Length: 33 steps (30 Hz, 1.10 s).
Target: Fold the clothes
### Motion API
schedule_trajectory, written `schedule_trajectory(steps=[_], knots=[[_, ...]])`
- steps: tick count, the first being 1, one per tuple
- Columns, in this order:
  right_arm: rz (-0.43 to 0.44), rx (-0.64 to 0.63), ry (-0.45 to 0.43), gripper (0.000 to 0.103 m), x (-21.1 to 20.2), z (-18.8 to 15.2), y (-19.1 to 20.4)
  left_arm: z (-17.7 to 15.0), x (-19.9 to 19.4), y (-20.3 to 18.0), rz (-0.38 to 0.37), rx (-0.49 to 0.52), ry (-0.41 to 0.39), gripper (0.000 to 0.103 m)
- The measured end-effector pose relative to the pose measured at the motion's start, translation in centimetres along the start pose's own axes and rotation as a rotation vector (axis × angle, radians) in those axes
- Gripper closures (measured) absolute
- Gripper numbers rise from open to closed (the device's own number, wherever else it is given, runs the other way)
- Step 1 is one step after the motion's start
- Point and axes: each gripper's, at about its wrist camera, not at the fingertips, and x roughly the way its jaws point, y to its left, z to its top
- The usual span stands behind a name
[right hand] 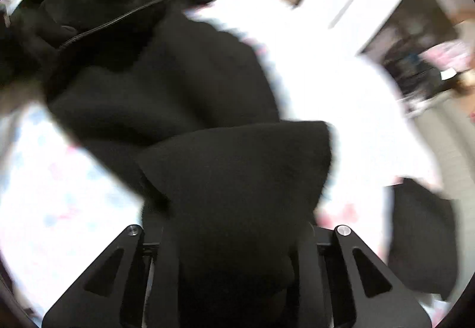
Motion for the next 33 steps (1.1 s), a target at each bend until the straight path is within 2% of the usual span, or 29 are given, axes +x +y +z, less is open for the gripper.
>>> schedule_trajectory(steps=[2,4,6,7,8,9,10,11,12,15,16,17,18,19,22,24,25,27,30,31,32,33], knots=[[-0.090,0.086,0.009,0.083,-0.9,-0.3,-4.7,2.5,-0.8,-0.9,-0.004,0.048,-0.033,0.094],[-0.139,0.143,0.052,0.082,-1.6,-0.7,-9.0,4.4,-0.5,-0.1,0.041,0.079,-0.045,0.094],[-0.057,0.222,0.079,0.073,-2.4,-1.0,-11.7,5.6,1.5,1.7,0.101,0.063,0.025,0.088],[0.022,0.271,0.090,0.063,-2.9,-1.1,-12.5,6.2,2.7,2.7,0.127,0.047,0.077,0.085],[0.095,0.302,0.096,0.046,-3.5,-1.3,-12.9,6.4,4.8,3.8,0.136,0.006,0.182,0.078],[0.152,0.318,0.098,0.040,-4.3,-1.4,-13.2,6.2,5.7,4.5,0.129,-0.033,0.252,0.077],[0.209,0.335,0.099,0.033,-5.0,-1.6,-13.5,5.7,5.9,5.2,0.105,-0.074,0.294,0.077],[0.209,0.339,0.098,0.031,-5.9,-1.8,-14.1,5.0,5.2,5.5,0.062,-0.100,0.291,0.073],[0.168,0.335,0.095,0.028,-6.8,-2.1,-14.8,4.3,4.2,5.3,0.018,-0.103,0.276,0.064],[-0.004,0.352,0.093,0.022,-8.8,-3.6,-18.2,1.8,0.3,3.5,-0.152,-0.045,0.214,0.058],[-0.039,0.352,0.095,0.022,-9.1,-3.4,-19.4,1.1,-0.5,2.3,-0.208,-0.023,0.205,0.056],[-0.045,0.352,0.088,0.022,-9.3,-3.5,-20.2,0.5,-0.8,0.8,-0.254,0.003,0.204,0.049],[-0.007,0.355,0.071,0.022,-9.7,-3.4,-20.4,0.4,-0.4,-0.6,-0.275,0.034,0.208,0.040],[0.084,0.359,0.048,0.022,-10.3,-3.0,-20.0,-0.5,0.2,-1.9,-0.259,0.072,0.217,0.038],[0.411,0.375,0.007,0.014,-11.2,-2.8,-16.6,-3.2,3.1,-4.3,-0.094,0.165,0.283,0.037],[0.561,0.363,0.058,0.014,-10.2,-3.1,-12.1,-4.7,5.2,-4.2,-0.030,0.180,0.324,0.036],[0.592,0.346,0.091,0.014,-9.5,-3.3,-9.9,-5.0,5.9,-4.1,-0.010,0.183,0.325,0.035],[0.607,0.305,0.152,0.016,-7.9,-3.8,-6.4,-5.4,7.0,-4.0,0.010,0.187,0.320,0.026],[0.620,0.302,0.215,0.015,-5.2,-4.0,-3.0,-5.4,8.4,-3.7,0.004,0.203,0.287,0.028],[0.604,0.294,0.230,0.013,-4.3,-4.0,-2.3,-5.2,8.6,-4.0,0.007,0.217,0.286,0.035],[0.566,0.270,0.244,0.013,-3.5,-3.8,-1.7,-4.9,8.8,-4.2,0.009,0.231,0.286,0.062],[0.531,0.239,0.251,0.013,-3.4,-3.7,-1.2,-4.6,9.0,-4.4,0.011,0.246,0.285,0.081]])
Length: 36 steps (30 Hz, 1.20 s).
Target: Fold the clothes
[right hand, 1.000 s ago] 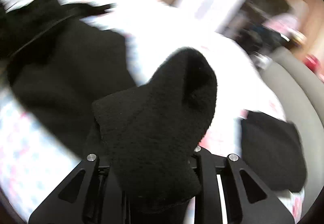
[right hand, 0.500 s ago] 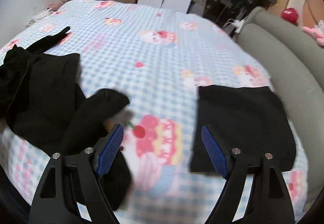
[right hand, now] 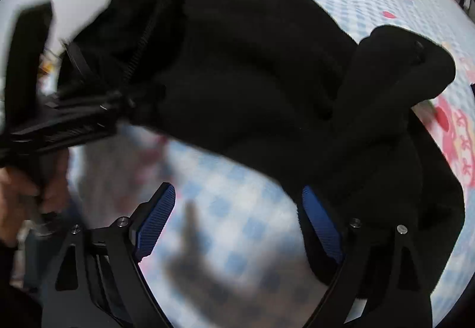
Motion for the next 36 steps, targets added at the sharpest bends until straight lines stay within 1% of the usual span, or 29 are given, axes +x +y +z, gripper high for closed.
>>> schedule_trajectory(steps=[3,4,5,6,7,9,10,11,12,13,14,15,16,17,18,19,20,21,24,25,26,27,29,31,32,33,34,35,36], knots=[[-0.128,-0.090,-0.021,0.015,-0.1,0.2,1.2,1.5,0.0,-0.3,0.009,0.036,-0.009,0.093],[-0.184,-0.114,-0.042,0.025,-0.4,0.5,1.1,3.6,-1.1,0.2,-0.008,0.023,-0.045,0.093],[-0.233,-0.123,-0.069,0.040,-1.1,1.5,0.8,5.6,-2.2,0.7,-0.024,0.011,-0.082,0.093],[-0.267,-0.120,-0.099,0.041,-2.1,2.8,0.2,7.7,-3.3,1.2,-0.040,-0.002,-0.119,0.093],[-0.302,-0.116,-0.129,0.040,-3.1,4.1,-0.4,9.9,-4.4,1.7,-0.048,-0.015,-0.158,0.094],[-0.360,-0.096,-0.199,0.033,-5.5,6.9,-1.6,14.9,-6.2,2.8,-0.007,-0.044,-0.248,0.095],[-0.376,-0.068,-0.245,0.027,-7.3,8.6,-2.2,16.9,-6.5,3.4,-0.010,-0.064,-0.271,0.094],[-0.373,-0.047,-0.299,0.025,-9.2,9.7,-2.4,18.5,-6.4,4.0,-0.014,-0.093,-0.270,0.089],[-0.356,-0.029,-0.356,0.023,-11.3,10.5,-2.3,19.3,-5.6,4.6,-0.042,-0.122,-0.230,0.083],[-0.329,-0.020,-0.397,0.017,-12.8,10.7,-1.9,19.4,-4.5,5.0,-0.085,-0.152,-0.159,0.076],[-0.296,-0.018,-0.427,0.009,-13.9,10.5,-1.3,18.6,-3.6,5.2,-0.115,-0.169,-0.099,0.065],[-0.241,-0.025,-0.438,0.007,-14.5,9.9,-0.7,17.6,-2.9,5.4,-0.135,-0.180,-0.055,0.065],[-0.182,-0.037,-0.417,0.006,-14.0,9.2,-0.3,15.7,-3.1,5.4,-0.116,-0.167,-0.068,0.065],[-0.155,-0.049,-0.365,0.006,-12.7,8.4,0.1,13.8,-3.3,5.5,-0.096,-0.155,-0.081,0.064],[-0.157,-0.059,-0.320,0.006,-11.6,7.6,0.5,11.8,-3.6,5.6,-0.077,-0.150,-0.096,0.061],[-0.174,-0.070,-0.290,0.006,-10.6,6.8,0.7,9.5,-4.6,6.2,-0.055,-0.181,-0.124,0.058],[-0.204,-0.078,-0.255,0.007,-9.3,6.2,0.7,6.9,-5.7,6.8,-0.031,-0.231,-0.159,0.047],[-0.243,-0.083,-0.233,0.007,-8.3,5.9,0.7,4.8,-6.8,7.6,0.015,-0.277,-0.193,0.039],[-0.355,-0.124,-0.235,0.006,-6.7,5.4,1.4,-1.1,-9.0,10.5,0.197,-0.425,-0.282,0.034],[-0.402,-0.152,-0.243,0.006,-6.3,5.1,1.9,-2.4,-9.2,11.9,0.209,-0.493,-0.288,0.030],[-0.454,-0.178,-0.257,0.006,-6.1,4.8,2.3,-3.5,-9.1,13.3,0.207,-0.554,-0.283,0.020],[-0.506,-0.197,-0.274,0.006,-6.1,4.5,2.6,-3.8,-8.0,14.6,0.156,-0.583,-0.229,0.019],[-0.578,-0.187,-0.329,0.006,-6.2,4.1,2.7,-3.5,-4.6,17.4,0.061,-0.637,-0.078,0.019],[-0.604,-0.133,-0.368,0.004,-6.7,4.7,2.1,-2.7,-2.0,18.3,-0.012,-0.648,-0.061,0.019],[-0.612,-0.102,-0.385,0.000,-7.0,5.2,1.8,-1.8,-1.0,18.2,0.006,-0.627,-0.063,0.021],[-0.608,-0.095,-0.352,0.001,-6.1,6.1,1.3,-1.0,-0.1,18.0,0.015,-0.611,-0.060,0.035],[-0.595,-0.105,-0.281,0.000,-4.5,7.2,0.6,-0.1,0.5,17.6,0.009,-0.602,-0.058,0.052],[-0.543,-0.113,-0.186,0.002,-2.6,8.1,0.1,0.8,0.9,16.7,0.017,-0.576,-0.045,0.090],[-0.495,-0.116,-0.122,0.008,-1.6,8.6,-0.5,1.7,1.0,15.8,0.033,-0.546,-0.040,0.093]])
